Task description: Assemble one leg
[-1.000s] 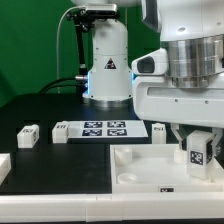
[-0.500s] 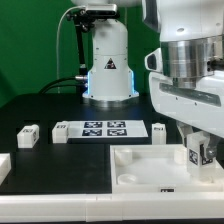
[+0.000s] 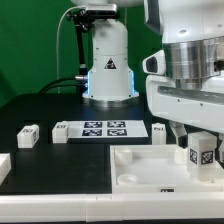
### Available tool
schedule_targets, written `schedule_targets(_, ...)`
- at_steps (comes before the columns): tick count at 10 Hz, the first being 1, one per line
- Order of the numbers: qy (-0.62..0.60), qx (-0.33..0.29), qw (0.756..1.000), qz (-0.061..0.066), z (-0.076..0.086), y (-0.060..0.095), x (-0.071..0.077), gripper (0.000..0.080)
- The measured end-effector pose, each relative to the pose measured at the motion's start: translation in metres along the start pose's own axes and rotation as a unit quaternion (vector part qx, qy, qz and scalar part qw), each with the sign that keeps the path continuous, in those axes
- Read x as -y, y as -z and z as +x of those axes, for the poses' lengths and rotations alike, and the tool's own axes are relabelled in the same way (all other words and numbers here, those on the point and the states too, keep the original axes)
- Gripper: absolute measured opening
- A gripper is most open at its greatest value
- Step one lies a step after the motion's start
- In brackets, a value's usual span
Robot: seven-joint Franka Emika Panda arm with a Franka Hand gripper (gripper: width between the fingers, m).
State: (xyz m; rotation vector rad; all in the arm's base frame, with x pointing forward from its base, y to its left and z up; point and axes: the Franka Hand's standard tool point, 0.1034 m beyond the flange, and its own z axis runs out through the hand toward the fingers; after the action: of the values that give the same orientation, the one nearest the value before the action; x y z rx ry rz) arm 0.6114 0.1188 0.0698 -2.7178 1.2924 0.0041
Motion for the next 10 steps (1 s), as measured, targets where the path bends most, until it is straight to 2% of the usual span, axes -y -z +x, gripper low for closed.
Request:
schedule_targets(2, 0.131, 0.0, 0.991, 0.0, -0.0005, 0.0, 0.0004, 0.0649)
schedule_targets(4, 0.241, -0.001, 0.971, 0.0, -0.001, 0.0, 0.0007, 0.0649)
schedule_targets(8, 0.429, -0.003, 0.903, -0.003, 0.0004, 0.0008, 0.0006, 0.0649)
schedule_targets(9, 0.448, -0.003, 0.894, -0.004, 0.0002, 0.0009, 0.0008, 0.0649)
schedule_targets(10, 0.502, -0.004, 0.865, -0.007, 0.0015, 0.0009, 0.0001, 0.0649)
